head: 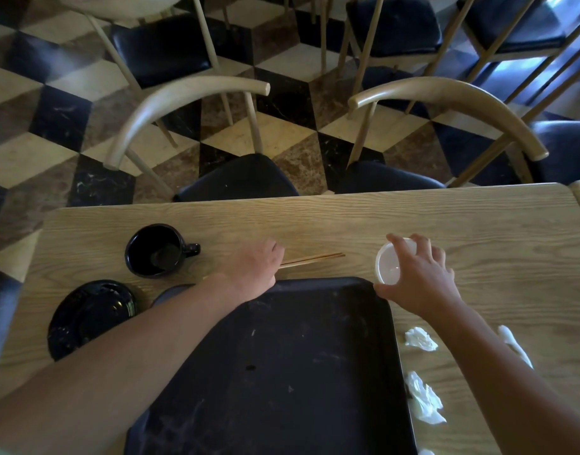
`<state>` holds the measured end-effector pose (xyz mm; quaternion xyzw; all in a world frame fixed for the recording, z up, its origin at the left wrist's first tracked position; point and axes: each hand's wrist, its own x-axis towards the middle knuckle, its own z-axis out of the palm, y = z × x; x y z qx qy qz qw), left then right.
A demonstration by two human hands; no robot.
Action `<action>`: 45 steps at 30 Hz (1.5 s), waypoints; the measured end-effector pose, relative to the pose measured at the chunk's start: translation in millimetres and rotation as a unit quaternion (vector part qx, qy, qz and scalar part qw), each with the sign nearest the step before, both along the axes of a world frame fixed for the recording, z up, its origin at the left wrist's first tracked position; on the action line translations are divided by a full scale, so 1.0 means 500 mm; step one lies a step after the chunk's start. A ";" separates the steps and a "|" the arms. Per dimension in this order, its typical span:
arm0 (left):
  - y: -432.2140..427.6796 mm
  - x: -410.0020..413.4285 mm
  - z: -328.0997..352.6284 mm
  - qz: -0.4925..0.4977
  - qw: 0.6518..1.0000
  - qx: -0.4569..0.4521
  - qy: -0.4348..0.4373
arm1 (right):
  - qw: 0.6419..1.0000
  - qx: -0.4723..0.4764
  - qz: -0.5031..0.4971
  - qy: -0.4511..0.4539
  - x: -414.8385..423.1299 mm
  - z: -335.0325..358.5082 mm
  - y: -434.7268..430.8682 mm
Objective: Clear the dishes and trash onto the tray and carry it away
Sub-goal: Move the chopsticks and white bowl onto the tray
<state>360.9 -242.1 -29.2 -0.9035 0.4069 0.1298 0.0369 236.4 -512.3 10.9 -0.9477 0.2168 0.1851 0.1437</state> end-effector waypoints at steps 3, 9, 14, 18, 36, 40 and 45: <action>0.011 -0.021 0.007 -0.010 1.000 -0.003 0.008 | 1.000 0.004 0.001 -0.020 -0.012 0.019 0.009; 0.034 -0.061 0.016 -0.043 0.999 -0.002 -0.021 | 0.999 0.019 -0.003 -0.030 -0.053 0.041 0.039; 0.049 -0.099 -0.004 -0.029 0.999 -0.012 0.030 | 0.999 0.025 -0.005 -0.030 -0.086 0.039 0.080; 0.058 -0.116 -0.018 -0.009 0.998 0.002 0.059 | 0.999 0.023 0.001 -0.022 -0.112 0.033 0.111; 0.076 -0.114 -0.025 -0.017 0.999 0.004 0.041 | 0.996 0.005 0.083 0.016 -0.170 -0.017 0.181; 0.072 -0.121 -0.025 -0.001 0.999 0.013 0.041 | 0.996 0.002 0.086 0.021 -0.167 -0.027 0.185; 0.073 -0.118 -0.025 0.010 0.999 0.011 0.041 | 0.996 -0.005 0.090 0.016 -0.164 -0.035 0.188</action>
